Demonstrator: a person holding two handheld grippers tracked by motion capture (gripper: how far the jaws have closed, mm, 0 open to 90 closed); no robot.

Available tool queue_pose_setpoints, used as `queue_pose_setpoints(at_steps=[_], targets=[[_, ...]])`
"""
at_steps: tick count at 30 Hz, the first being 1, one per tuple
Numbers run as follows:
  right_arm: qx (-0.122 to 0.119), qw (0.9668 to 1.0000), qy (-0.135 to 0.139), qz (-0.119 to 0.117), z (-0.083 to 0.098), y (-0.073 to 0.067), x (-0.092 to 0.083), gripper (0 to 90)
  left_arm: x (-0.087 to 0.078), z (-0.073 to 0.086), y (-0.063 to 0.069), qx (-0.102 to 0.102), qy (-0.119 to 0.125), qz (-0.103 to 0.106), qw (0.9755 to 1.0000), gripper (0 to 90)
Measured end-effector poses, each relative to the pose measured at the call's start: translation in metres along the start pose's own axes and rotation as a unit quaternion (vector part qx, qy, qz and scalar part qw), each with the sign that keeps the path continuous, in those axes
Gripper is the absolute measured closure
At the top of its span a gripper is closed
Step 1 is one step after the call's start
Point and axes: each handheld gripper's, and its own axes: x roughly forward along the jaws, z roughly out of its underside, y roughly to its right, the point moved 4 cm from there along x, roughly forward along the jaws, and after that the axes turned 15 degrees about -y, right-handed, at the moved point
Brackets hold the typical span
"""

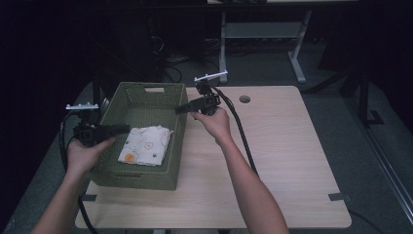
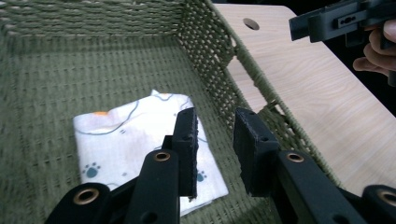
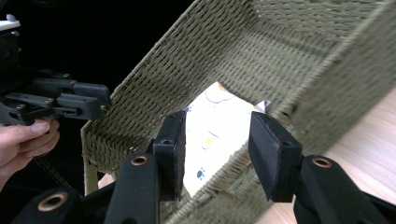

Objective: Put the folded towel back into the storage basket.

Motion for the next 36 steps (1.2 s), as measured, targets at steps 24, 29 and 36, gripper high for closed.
queue_pose_setpoints(at_steps=[24,29,36], targets=[[0.03,0.9988,0.035,0.014,0.034,0.036,-0.057,49.2,0.029,-0.019,0.047,0.032,-0.007,0.028,0.9991,64.9],[0.035,0.9985,0.039,0.013,0.042,0.044,-0.066,46.6,0.034,-0.021,0.058,0.04,-0.004,0.033,0.9986,63.5],[0.041,0.9979,0.048,0.009,0.055,0.055,-0.083,43.5,0.046,-0.025,0.076,0.051,-0.013,0.028,0.9982,59.6]])
